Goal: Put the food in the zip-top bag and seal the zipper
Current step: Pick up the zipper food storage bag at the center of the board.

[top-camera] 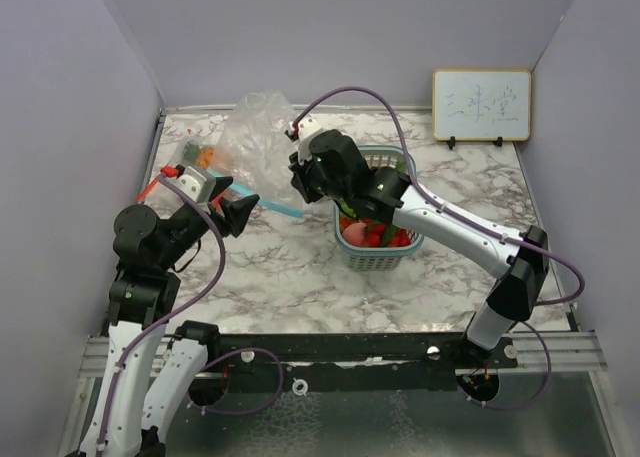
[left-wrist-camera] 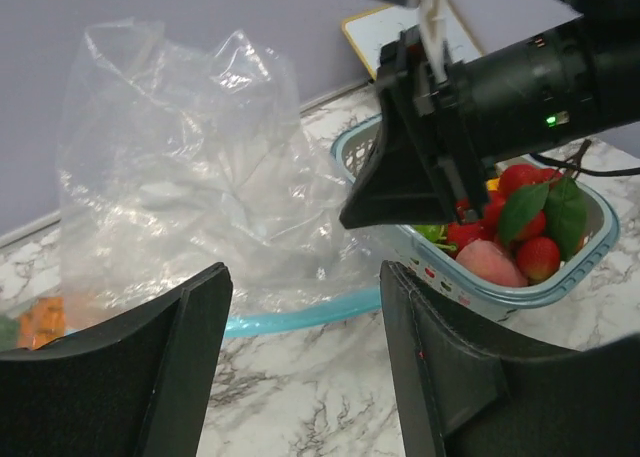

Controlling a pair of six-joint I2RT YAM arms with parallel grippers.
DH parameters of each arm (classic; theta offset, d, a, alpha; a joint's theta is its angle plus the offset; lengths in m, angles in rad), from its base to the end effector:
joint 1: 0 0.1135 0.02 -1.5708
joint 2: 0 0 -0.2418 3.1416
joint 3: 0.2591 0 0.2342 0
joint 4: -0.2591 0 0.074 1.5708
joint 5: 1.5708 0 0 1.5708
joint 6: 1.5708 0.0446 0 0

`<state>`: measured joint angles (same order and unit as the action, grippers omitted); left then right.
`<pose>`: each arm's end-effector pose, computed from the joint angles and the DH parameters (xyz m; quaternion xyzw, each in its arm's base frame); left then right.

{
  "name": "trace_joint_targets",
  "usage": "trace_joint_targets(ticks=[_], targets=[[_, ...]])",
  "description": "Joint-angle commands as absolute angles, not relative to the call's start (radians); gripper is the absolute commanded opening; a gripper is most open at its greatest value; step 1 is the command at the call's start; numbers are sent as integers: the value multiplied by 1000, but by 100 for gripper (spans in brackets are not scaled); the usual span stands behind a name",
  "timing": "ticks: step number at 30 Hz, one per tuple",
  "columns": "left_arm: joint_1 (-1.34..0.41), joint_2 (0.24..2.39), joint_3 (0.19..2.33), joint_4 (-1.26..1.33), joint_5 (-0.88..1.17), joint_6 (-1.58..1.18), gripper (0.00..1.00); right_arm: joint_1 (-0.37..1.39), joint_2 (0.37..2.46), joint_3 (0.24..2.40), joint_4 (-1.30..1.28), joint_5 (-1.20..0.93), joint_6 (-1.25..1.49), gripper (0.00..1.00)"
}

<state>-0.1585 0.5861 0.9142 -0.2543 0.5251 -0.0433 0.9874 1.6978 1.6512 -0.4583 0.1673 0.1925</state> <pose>0.1207 -0.0419 0.3853 0.2277 0.6452 -0.2470 0.6862 0.2171 0.3154 0.3457 -0.2931 0.8078 0.2219 0.4608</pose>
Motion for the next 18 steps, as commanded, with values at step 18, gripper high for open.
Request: trace_joint_targets(ticks=[18], targets=[[-160,674,441,785,366,-1106,68,831,1297,1476,-214,-6,345,1]])
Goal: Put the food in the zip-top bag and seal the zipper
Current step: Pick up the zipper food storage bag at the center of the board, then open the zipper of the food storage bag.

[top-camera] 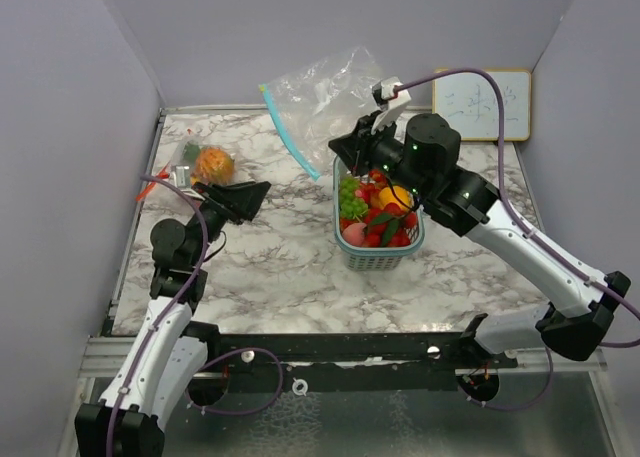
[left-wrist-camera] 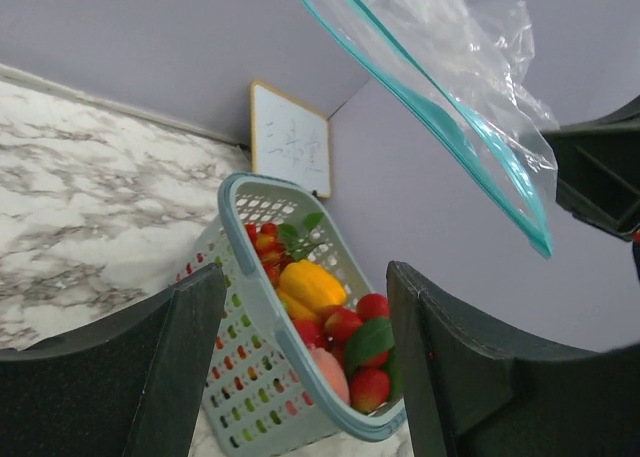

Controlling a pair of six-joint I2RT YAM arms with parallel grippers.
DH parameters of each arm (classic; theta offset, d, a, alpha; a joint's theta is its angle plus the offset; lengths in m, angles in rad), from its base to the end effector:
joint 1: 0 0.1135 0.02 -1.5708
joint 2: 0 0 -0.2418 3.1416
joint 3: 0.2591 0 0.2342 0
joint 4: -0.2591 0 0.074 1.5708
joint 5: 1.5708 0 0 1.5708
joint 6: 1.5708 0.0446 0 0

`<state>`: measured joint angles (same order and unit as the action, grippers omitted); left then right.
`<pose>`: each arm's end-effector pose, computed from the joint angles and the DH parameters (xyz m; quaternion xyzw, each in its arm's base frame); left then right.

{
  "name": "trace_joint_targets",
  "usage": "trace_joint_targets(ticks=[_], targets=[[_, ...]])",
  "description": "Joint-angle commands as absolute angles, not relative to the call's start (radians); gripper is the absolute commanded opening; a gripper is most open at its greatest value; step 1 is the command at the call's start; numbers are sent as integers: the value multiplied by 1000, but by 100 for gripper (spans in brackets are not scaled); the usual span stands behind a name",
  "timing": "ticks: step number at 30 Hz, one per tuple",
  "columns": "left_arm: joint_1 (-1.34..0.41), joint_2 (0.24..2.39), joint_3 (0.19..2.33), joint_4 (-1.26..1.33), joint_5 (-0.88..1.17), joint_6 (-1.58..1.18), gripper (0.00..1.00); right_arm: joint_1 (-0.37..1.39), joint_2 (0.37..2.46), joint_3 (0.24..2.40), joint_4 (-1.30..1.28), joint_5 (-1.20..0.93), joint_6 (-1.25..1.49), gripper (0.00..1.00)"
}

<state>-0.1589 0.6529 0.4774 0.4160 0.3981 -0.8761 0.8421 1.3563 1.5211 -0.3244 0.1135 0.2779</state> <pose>0.1682 -0.0445 0.3074 -0.0666 0.6211 -0.4876 0.6099 0.2027 0.2196 0.4273 -0.1762 0.7402 0.3073 0.5715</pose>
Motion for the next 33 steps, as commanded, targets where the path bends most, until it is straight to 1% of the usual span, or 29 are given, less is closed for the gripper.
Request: trace_joint_targets(ticks=[1,3,7,10,16,22,25,29,30,32,33], targets=[[-160,685,423,862,344,-1140,70,830,1286,1466,-198,-37,357,1],[-160,717,389,1031,309,-1201,73,828,1266,1447,-169,-80,381,1],[-160,812,405,1261,311,-1296,79,828,1237,1414,-126,-117,404,1],[-161,888,427,1386,329,-1369,79,828,1234,1408,-113,-146,412,1],[-178,954,432,1424,323,-1408,78,828,1236,1400,-93,-203,421,1],[-197,985,466,1399,325,-1401,76,828,1235,1388,-77,-250,422,1],[-206,1007,481,1400,334,-1392,70,828,1228,1376,-64,-261,426,1],[-221,1038,477,1424,327,-1392,65,828,1225,1367,-66,-280,431,1],[-225,1047,476,1441,327,-1395,62,828,1222,1361,-66,-279,434,1],[-231,1064,472,1471,329,-1403,47,828,1216,1352,-64,-269,436,1],[-233,1071,467,1487,329,-1406,44,828,1212,1351,-64,-260,436,1]])
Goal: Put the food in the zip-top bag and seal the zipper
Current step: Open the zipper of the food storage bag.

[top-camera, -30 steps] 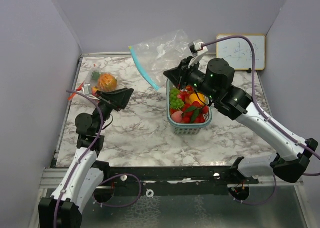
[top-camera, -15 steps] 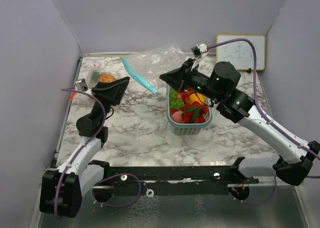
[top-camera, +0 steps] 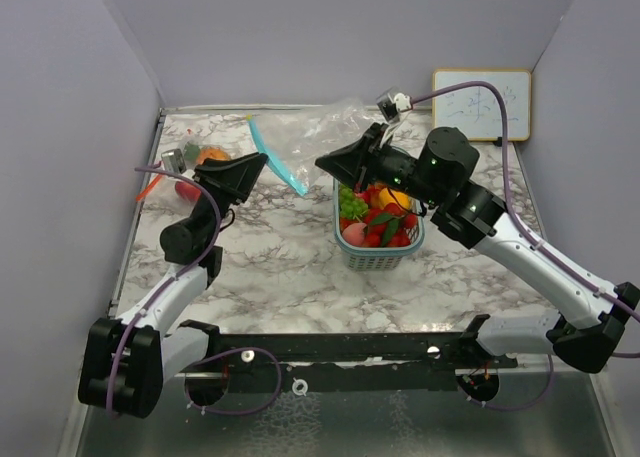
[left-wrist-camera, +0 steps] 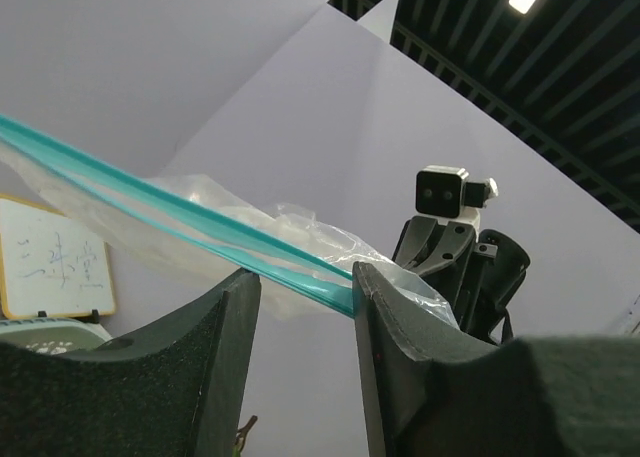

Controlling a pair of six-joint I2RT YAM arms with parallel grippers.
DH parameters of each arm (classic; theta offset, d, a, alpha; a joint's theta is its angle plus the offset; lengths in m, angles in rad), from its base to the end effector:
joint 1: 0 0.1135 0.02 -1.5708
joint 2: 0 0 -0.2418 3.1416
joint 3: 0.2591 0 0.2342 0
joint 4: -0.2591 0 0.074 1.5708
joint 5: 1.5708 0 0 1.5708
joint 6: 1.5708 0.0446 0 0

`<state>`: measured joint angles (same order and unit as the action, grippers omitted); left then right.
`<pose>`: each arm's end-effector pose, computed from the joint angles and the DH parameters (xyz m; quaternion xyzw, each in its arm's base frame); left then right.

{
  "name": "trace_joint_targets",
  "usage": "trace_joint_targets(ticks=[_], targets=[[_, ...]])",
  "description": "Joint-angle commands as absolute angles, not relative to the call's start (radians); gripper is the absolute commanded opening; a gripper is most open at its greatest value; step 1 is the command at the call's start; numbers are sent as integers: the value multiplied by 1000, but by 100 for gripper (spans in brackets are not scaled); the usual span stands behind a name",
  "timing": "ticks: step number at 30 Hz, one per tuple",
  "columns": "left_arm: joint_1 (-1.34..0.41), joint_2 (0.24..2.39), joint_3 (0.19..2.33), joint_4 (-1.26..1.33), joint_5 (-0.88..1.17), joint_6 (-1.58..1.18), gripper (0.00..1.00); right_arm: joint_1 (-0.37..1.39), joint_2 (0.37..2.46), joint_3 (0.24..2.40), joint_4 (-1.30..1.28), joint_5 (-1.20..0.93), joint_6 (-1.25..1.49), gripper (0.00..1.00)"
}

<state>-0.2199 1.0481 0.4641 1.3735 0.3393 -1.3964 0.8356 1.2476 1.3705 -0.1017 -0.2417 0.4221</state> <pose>0.1948 -0.0588 0.3307 -0.0784 0.3989 -0.7034 0.5831 0.1784 0.2132 0.4326 -0.2269 0.6620 0.4855 0.5240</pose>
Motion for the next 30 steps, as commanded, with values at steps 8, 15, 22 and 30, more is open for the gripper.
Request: trace_joint_targets(ticks=[8,15,22,30], targets=[[-236,1098,454,1563,315,-1418,2,828,1200,1339,-69,-258,446,1],[-236,1112,471,1582,342,-1398,0,828,1205,1299,-106,-268,439,1],[-235,990,599,953,577,-1020,0,828,1275,1440,-403,-163,241,46],[-235,897,907,-66,373,-423,0,832,1355,1500,-430,-197,159,54]])
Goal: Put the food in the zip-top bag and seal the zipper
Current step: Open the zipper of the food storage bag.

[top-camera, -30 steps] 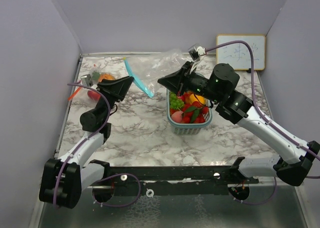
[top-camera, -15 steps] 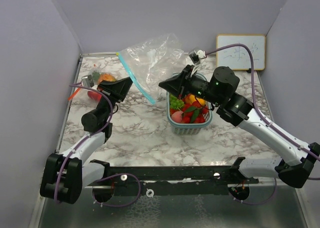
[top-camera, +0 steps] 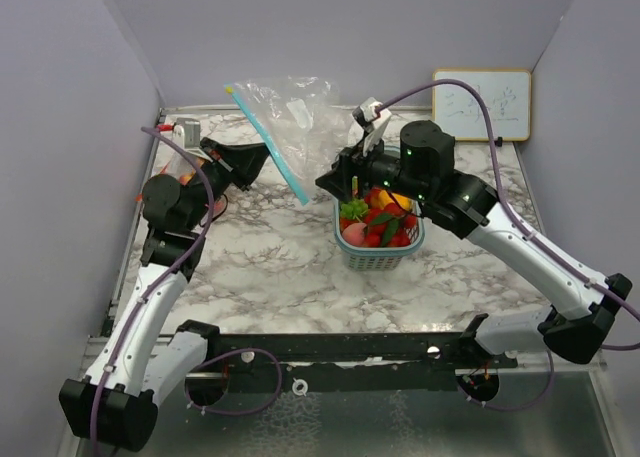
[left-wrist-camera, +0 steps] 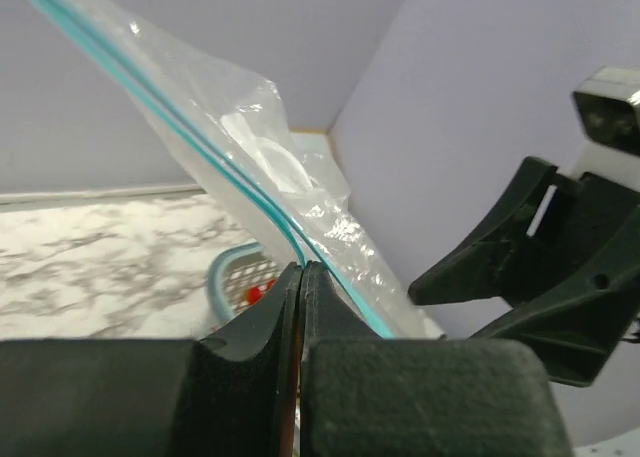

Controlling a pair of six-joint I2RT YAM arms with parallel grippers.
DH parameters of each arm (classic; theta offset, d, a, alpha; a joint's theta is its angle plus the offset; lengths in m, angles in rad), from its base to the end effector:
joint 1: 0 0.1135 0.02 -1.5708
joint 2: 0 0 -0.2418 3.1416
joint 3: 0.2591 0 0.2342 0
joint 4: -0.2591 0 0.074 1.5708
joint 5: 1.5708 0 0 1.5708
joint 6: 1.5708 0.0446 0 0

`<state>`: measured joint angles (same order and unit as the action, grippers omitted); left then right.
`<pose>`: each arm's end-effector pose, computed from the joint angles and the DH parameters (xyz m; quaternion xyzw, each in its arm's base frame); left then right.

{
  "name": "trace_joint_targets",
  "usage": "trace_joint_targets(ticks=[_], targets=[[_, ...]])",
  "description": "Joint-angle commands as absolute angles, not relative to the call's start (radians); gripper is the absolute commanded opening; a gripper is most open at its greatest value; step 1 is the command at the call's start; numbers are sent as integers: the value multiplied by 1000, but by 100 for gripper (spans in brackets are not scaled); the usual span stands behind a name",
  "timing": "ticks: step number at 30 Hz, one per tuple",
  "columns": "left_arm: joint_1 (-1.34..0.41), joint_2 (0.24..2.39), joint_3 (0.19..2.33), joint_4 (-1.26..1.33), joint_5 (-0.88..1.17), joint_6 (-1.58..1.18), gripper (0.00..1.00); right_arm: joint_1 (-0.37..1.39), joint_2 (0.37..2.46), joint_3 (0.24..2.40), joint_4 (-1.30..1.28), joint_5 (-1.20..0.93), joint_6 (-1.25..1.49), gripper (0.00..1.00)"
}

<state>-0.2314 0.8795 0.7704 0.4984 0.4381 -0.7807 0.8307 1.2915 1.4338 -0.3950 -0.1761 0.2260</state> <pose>0.1935 -0.0650 0.3782 0.0263 0.5722 -0.4988 0.6504 0.1851 0.2143 0.4080 -0.2859 0.7358 0.3675 0.4918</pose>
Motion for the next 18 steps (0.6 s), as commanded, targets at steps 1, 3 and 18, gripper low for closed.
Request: trace_joint_targets(ticks=[1,3,18], targets=[[-234,916,947,-168,367,-387,0,835,1372,1513,-425,-208,159,54],[-235,949,1005,-288,352,-330,0,845,1398,1533,-411,-207,159,54],[-235,969,1024,-329,384,-309,0,876,1621,1591,-221,-147,245,58]])
